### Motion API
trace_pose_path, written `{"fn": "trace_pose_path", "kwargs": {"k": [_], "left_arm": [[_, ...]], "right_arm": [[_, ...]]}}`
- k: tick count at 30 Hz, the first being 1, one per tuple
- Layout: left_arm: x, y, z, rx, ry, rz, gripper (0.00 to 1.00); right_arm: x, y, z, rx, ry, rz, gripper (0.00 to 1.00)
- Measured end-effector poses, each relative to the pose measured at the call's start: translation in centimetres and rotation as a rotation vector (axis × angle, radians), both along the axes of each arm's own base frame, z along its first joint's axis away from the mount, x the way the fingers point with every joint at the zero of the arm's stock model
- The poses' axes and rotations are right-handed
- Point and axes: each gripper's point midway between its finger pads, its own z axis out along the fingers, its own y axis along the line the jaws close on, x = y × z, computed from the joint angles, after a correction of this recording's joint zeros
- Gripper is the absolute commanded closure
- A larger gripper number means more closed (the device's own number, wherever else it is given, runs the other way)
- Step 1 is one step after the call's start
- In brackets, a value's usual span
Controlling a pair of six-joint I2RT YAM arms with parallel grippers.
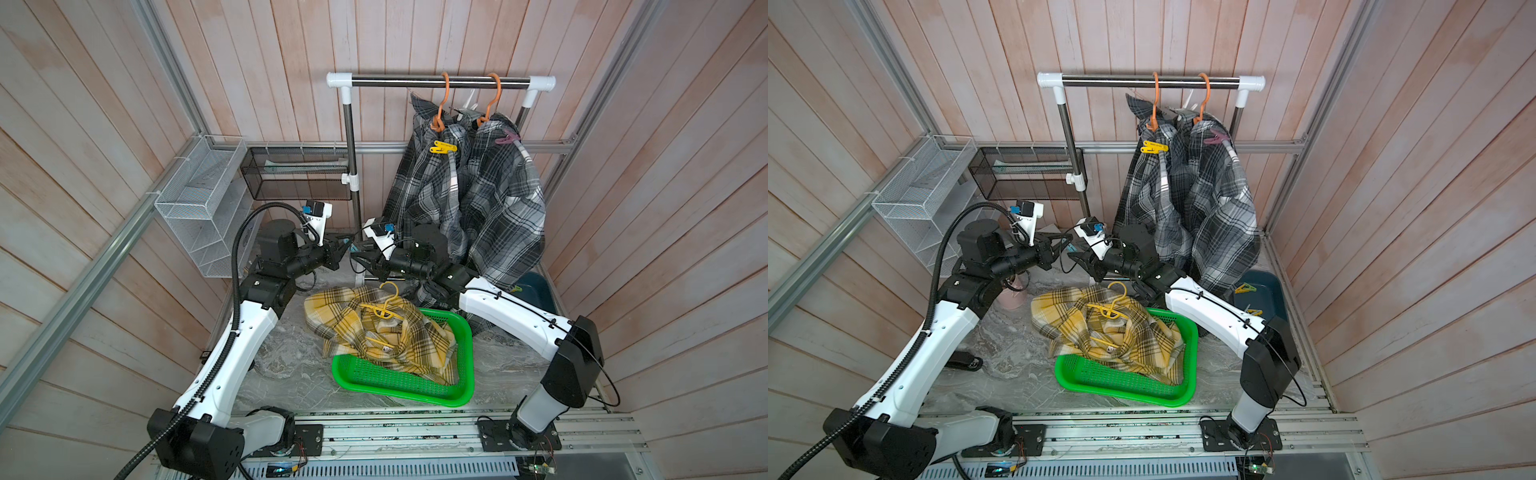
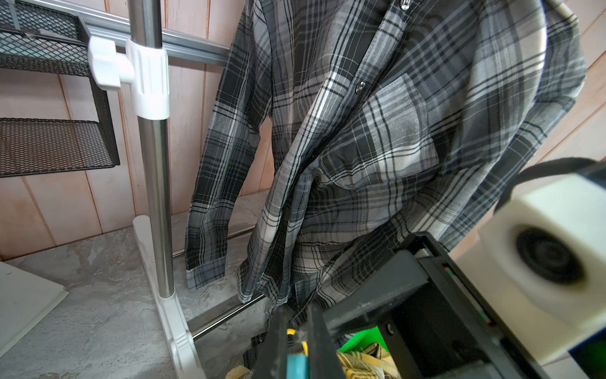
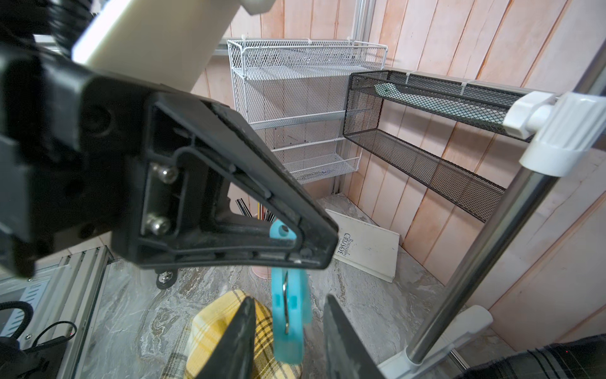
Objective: Remove the clothespins securing long-sleeve shirts to the hanger
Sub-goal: Place the clamp in the storage box.
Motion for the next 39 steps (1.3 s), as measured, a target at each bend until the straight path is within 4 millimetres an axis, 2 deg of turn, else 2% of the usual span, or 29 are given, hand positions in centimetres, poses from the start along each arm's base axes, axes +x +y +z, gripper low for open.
{"fn": "trace_pose_path", "kwargs": {"k": [3, 10, 13, 14, 16, 17, 20, 23, 26, 29, 34, 39], "left_arm": [[0.0, -0.1, -0.4, 0.002, 0.015, -0.008, 1.00], [0.4, -0.1, -0.4, 0.005, 0.022, -0.002, 1.00], [0.4, 0.0, -0.5, 0.006, 0.025, 0.003, 1.00], [0.5, 0.0, -0.5, 0.006, 0.026, 0.003, 0.93], [0.5, 0.0, -0.5, 0.007, 0.025, 0.003, 0.67], [0.5, 0.1, -0.6, 0.008, 0.027, 0.006, 0.58], [0.6, 0.6, -0.8, 0.006, 0.039, 0.011, 0.39], [0.8, 1.6, -0.3, -0.006, 0.028, 0.032, 0.26], [0.5, 3.3, 0.5, -0.021, -0.018, 0.071, 0.12], [-0.4, 4.6, 1.1, -0.033, -0.065, 0.102, 0.03], [-1.3, 6.3, 3.0, -0.050, -0.168, 0.146, 0.00], [-1.4, 8.1, 2.3, -0.082, -0.219, 0.200, 0.00]], "right_arm": [[0.3, 0.3, -0.3, -0.004, 0.001, -0.001, 0.72], [0.6, 0.6, -0.1, -0.009, -0.024, -0.004, 0.99], [0.7, 0.7, -0.2, -0.011, -0.022, -0.005, 1.00], [0.7, 0.6, -0.2, -0.011, -0.023, -0.006, 1.00], [0.7, 0.6, -0.2, -0.011, -0.023, -0.008, 1.00], [0.7, 0.6, -0.1, -0.008, -0.025, -0.007, 1.00], [1.0, 0.5, 0.2, 0.007, -0.035, -0.020, 1.00], [0.8, -0.1, -0.8, -0.004, -0.012, -0.037, 1.00], [-0.2, -1.6, -2.3, -0.018, 0.040, -0.063, 1.00], [-1.5, -4.0, -3.2, -0.026, 0.092, -0.109, 1.00], [-3.4, -9.5, -4.4, -0.036, 0.200, -0.282, 1.00], [-4.5, -14.8, -7.2, -0.092, 0.378, -0.509, 1.00]]}}
